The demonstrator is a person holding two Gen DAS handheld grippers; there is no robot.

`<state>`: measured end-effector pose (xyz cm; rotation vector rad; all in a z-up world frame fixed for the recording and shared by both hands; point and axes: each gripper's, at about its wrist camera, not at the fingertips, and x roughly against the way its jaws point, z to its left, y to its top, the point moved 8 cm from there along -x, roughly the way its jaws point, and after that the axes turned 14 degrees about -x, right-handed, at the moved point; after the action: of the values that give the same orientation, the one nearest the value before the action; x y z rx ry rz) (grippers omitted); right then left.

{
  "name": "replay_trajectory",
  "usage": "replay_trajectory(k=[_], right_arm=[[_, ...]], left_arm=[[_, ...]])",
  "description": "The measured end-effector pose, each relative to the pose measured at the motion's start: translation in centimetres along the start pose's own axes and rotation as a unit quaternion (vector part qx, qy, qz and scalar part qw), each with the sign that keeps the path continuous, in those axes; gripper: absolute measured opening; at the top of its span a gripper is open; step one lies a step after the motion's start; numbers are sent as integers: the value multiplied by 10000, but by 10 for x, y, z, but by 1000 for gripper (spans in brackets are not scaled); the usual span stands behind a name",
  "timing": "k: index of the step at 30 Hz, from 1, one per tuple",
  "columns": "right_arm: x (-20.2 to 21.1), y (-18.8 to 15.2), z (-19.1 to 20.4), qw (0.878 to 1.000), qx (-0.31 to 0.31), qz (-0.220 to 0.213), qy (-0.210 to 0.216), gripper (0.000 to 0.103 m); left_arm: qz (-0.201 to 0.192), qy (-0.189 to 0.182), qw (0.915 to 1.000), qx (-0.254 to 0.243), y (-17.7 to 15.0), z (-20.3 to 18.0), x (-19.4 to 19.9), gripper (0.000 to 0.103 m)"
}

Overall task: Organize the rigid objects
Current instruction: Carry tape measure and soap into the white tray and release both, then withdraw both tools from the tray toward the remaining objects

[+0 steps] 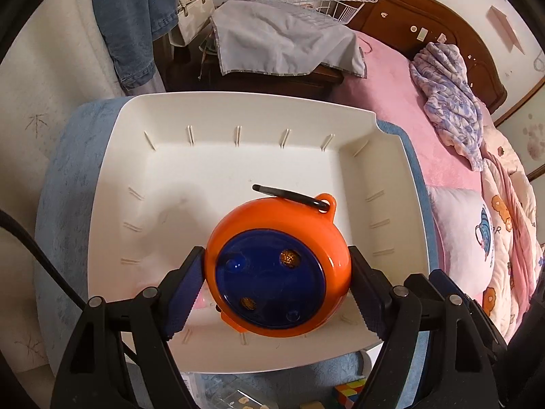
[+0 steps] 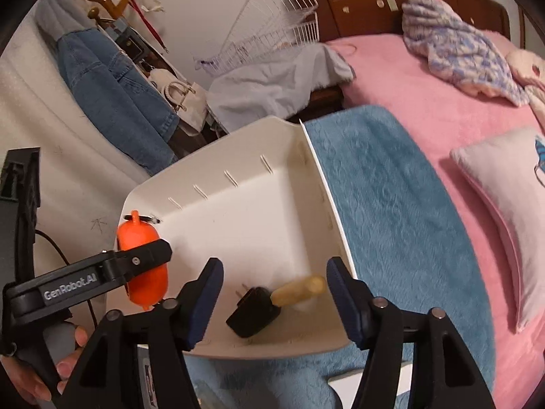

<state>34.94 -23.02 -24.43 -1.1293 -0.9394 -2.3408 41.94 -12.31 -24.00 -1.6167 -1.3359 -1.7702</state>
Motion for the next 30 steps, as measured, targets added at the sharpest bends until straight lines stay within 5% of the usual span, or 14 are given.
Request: replay_trajectory(k=[4,12,30], right_arm=[[7,3,5,9999,60,-64,58,65],[34,1,7,9997,-88,-151,155,67],[149,-45,28,9916,210,-1222,363,77]], left_arm=[[-412,17,9991,84,11,3,19,92],[-977,-5,9952,80,25,7,62,92],[-1823,122,9825,-351,-39,-7,170,92]])
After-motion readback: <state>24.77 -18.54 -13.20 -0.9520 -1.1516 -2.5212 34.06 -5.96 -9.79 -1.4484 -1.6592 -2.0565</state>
